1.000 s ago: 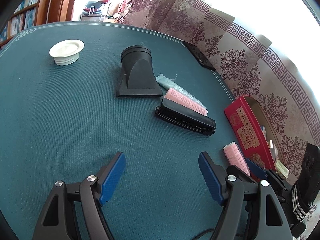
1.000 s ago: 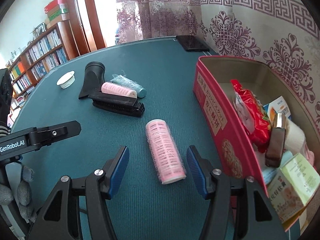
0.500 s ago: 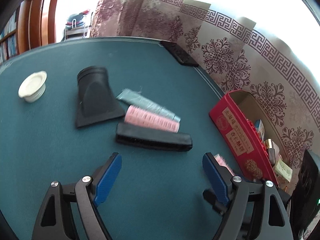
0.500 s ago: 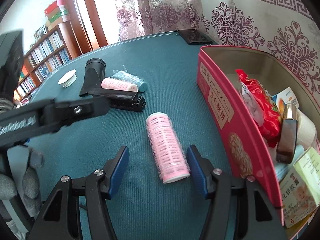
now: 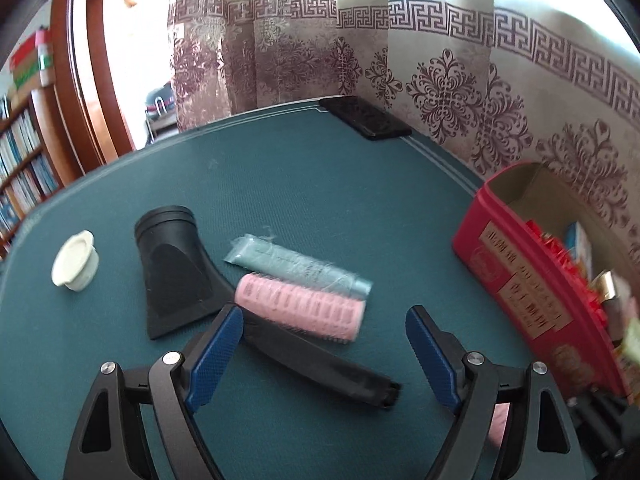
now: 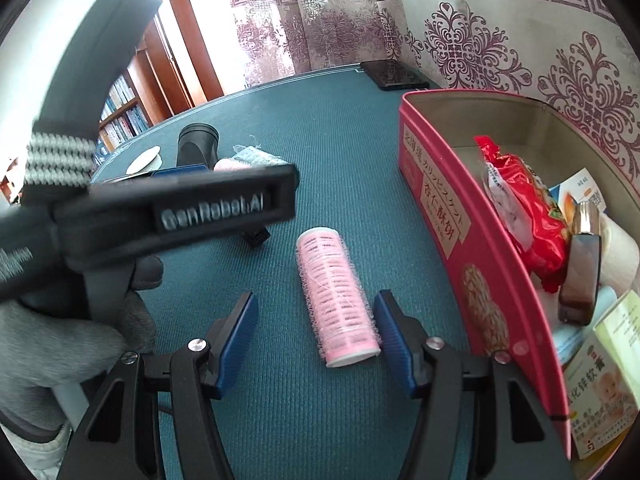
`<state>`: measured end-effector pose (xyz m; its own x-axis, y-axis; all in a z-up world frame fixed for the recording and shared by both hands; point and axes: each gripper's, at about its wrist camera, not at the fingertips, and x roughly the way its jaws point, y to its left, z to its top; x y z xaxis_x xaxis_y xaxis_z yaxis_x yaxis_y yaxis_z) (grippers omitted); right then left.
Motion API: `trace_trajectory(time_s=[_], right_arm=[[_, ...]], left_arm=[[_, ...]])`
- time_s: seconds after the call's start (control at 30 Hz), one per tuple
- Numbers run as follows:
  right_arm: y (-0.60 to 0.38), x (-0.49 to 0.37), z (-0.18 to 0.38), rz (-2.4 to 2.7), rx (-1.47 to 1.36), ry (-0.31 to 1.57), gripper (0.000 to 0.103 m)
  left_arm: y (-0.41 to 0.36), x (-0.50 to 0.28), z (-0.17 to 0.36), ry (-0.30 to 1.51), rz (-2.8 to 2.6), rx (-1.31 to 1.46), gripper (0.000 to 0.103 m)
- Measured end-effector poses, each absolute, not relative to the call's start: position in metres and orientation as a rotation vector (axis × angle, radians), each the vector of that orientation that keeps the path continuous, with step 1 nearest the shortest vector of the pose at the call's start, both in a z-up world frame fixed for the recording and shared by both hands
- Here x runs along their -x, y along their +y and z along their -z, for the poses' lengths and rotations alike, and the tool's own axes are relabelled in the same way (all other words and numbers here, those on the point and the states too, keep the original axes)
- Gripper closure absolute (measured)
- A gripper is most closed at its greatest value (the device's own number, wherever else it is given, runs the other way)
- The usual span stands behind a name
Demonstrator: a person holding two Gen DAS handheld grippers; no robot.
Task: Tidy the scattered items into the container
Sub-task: 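Move the left gripper to the black brush while the right gripper approaches the pink curler on the table, then grasp the black brush with the left gripper while the right gripper grasps the pink curler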
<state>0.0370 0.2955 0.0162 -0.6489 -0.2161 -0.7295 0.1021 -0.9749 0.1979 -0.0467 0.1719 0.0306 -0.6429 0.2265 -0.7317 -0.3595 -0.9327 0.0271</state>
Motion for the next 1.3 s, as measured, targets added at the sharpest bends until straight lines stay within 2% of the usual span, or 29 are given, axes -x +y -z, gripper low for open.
trace_trajectory(time_s=[0.1,0.17,0.27,0.6,0.63,0.7,0.73,0.8,0.87,0.93,1.03,1.3], right_arm=[[0.295,-0.037,-0.017,2.694,-1.218,-0.212,0.039],[0.294,-0.037,-0.017,2.694,-1.217,-0.213,0.039],[0.293,-0.038,-0.017,2.694,-1.217,-0.214,0.039],[0.293,-0.039,-0.017,2.694,-1.217,-0.215,0.039],[0.293,-0.039,-0.017,2.694,-1.217,-0.215,0.039],[0.293,-0.039,-0.017,2.694,-1.216,-0.215,0.039],[0.294,-0.038,-0.017,2.694,-1.215,-0.215,0.039],[0.294,-0.038,-0.018,2.695,-1.213,-0.214,0.039],[0.294,-0.039,-0.018,2.696,-1.210,-0.213,0.044],[0.294,-0.039,-0.018,2.699,-1.205,-0.218,0.054],[0.295,-0.040,-0.018,2.699,-1.200,-0.232,0.070],[0.300,-0.045,-0.023,2.720,-1.163,-0.261,0.071]], left_arm=[[0.157,0.051,-0.022,0.268,-2.593,1.166,0.018],[0.137,0.058,-0.010,0.190,-2.554,1.263,0.016],[0.111,0.056,-0.011,0.101,-2.577,1.260,0.012],[0.086,0.044,-0.008,0.115,-2.578,1.245,0.013],[0.085,0.045,-0.008,0.113,-2.573,1.240,0.016],[0.087,0.041,-0.009,0.123,-2.559,1.211,0.035],[0.088,0.039,-0.010,0.133,-2.547,1.199,0.052],[0.089,0.035,-0.010,0.159,-2.530,1.195,0.057],[0.086,0.031,-0.010,0.149,-2.499,1.199,0.066],[0.080,0.025,-0.011,0.120,-2.473,1.208,0.073],[0.072,0.018,-0.012,0.078,-2.448,1.218,0.074],[0.064,-0.002,-0.013,0.091,-2.446,1.204,0.075]])
